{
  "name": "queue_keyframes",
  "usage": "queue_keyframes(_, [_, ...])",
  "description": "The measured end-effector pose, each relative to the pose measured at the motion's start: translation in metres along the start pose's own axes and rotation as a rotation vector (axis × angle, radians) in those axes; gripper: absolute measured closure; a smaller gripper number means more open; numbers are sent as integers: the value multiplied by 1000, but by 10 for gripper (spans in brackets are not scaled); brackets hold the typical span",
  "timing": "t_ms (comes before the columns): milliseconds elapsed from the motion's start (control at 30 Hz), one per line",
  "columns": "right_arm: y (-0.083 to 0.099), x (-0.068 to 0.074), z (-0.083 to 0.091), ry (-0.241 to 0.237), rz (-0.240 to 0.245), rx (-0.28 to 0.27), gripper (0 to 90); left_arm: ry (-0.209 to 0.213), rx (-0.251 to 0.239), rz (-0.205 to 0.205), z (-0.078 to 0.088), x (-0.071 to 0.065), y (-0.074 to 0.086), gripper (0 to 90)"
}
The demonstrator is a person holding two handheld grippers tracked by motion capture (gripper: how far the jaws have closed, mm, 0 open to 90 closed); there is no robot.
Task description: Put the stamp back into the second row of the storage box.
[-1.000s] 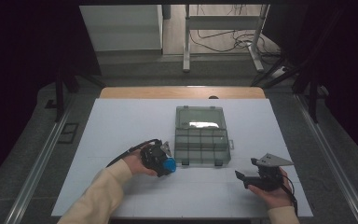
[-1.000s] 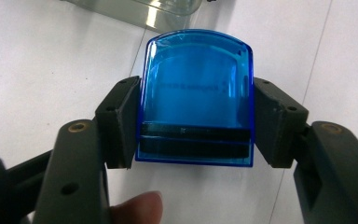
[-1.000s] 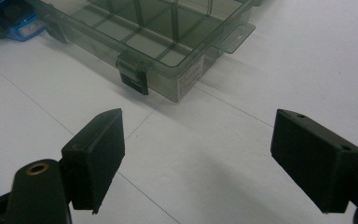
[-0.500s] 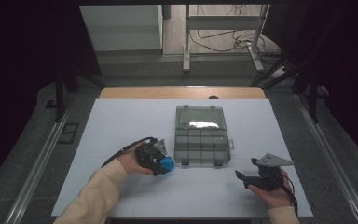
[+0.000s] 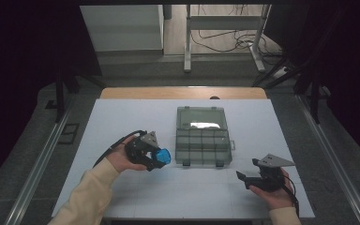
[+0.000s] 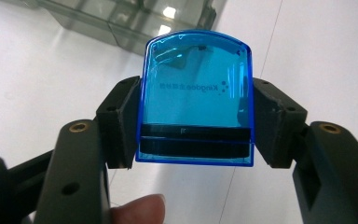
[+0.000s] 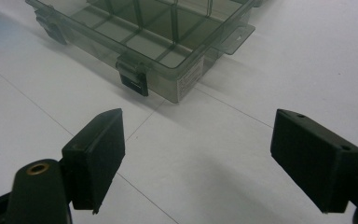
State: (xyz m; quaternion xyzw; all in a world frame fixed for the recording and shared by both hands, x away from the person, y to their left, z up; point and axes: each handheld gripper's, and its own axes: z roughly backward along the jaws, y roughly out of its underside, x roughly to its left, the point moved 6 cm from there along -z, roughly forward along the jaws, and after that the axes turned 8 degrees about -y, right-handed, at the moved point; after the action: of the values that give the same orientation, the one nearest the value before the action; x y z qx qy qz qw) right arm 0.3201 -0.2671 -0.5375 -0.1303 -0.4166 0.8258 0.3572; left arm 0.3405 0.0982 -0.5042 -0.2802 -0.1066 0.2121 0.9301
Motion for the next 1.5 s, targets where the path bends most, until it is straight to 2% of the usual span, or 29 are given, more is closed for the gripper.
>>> queue_keyframes(333, [-1,0,1,1,-1,-4,176,-18,-34,7,6,4,-11,407])
queue_keyframes(700, [-1,0,1,-6,-4,-9,176,-31,-37,-31,3,10,-47,407])
queue_keyframes(933, [0,0,1,-6,-4,-10,176,-46,-27,-55,-3,13,-63,407])
queue_keyframes(1033, [0,0,1,-6,-4,-9,176,-47,-23,-50,-5,15,-69,407])
queue_keyframes(1233, [0,0,1,-6,-5,-10,176,-46,-10,-54,-17,19,-81,407])
queue_keyframes(1500, [0,-1,1,-7,-7,-9,176,-28,29,-88,-45,22,-94,407])
